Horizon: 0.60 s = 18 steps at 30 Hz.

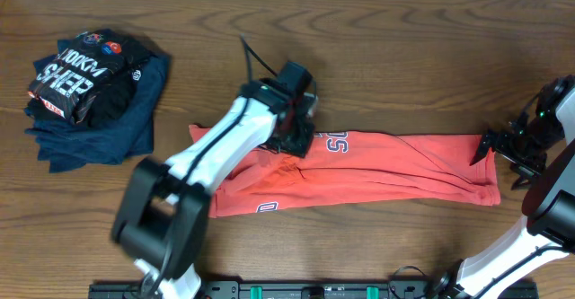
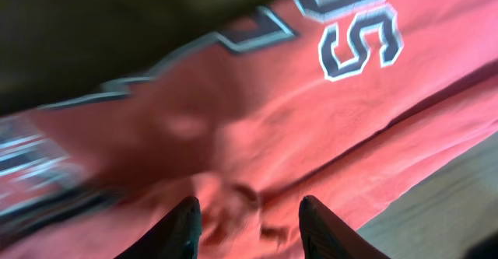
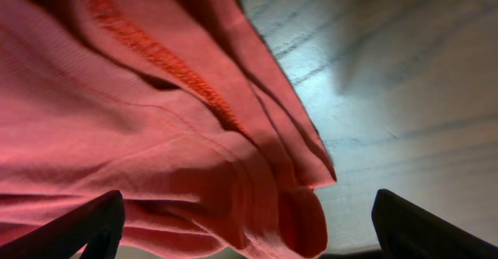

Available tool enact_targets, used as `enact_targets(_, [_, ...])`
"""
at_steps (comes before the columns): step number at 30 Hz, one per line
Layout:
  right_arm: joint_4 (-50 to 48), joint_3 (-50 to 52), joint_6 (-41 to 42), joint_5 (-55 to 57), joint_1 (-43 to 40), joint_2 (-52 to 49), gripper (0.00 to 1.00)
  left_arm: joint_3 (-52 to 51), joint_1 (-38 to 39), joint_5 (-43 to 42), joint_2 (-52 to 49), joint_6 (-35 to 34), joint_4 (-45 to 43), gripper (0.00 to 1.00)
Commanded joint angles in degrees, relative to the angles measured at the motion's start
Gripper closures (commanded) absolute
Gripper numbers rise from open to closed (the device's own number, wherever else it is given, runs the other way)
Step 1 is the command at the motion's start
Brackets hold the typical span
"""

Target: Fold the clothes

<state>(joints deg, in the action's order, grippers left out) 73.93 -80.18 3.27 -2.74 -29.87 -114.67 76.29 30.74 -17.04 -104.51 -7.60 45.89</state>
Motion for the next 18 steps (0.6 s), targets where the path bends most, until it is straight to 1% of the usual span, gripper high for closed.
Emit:
enact_targets(1, [-1.2, 0.3, -6.1, -1.3, 0.3, 1.6, 0.01, -0.2, -1.6, 9.3, 7.0, -3.7, 0.9, 0.51])
enact_targets(3, [-2.6, 0.7, -8.4, -1.3, 0.3, 1.6, 0.01, -0.2, -2.8, 10.3, 9.4, -4.2, 1.5, 0.48])
enact_targets(4, [-3.5, 1.2, -9.4, -1.3, 0.3, 1.6, 0.01, -0.2, -3.6, 10.3, 10.6, -4.6, 1.9, 0.45])
enact_targets(5, [-4.2, 1.8, -10.3, -1.4, 0.3, 1.6, 0.01, -0.2, -4.4, 10.3, 11.5, -5.3, 2.2, 0.44])
enact_targets(11, [-9.7, 8.3, -16.2, -6.5, 0.3, 1.6, 0.01, -0.2, -10.7, 10.2, 14.4, -9.2, 4.7, 0.44])
enact_targets(14, [-12.2, 11.6, -16.3, -7.0, 0.5, 1.6, 0.01, -0.2, -13.7, 10.2, 14.4, -9.4, 5.6, 0.44])
enact_targets(16, [-12.9, 12.6, -17.2, -8.8, 0.9, 1.6, 0.06, -0.2, -15.2, 10.2, 14.4, -10.0, 6.2, 0.44])
enact_targets(17, [-12.9, 12.7, -17.6, -9.8, 1.1, 1.6, 0.11, -0.2, -16.0, 10.2, 14.4, -10.2, 6.4, 0.44])
enact_targets(18, [-12.9, 12.7, -17.6, -10.7, 1.5, 1.6, 0.2, -0.2, -16.6, 10.1, 14.4, -10.3, 6.6, 0.44])
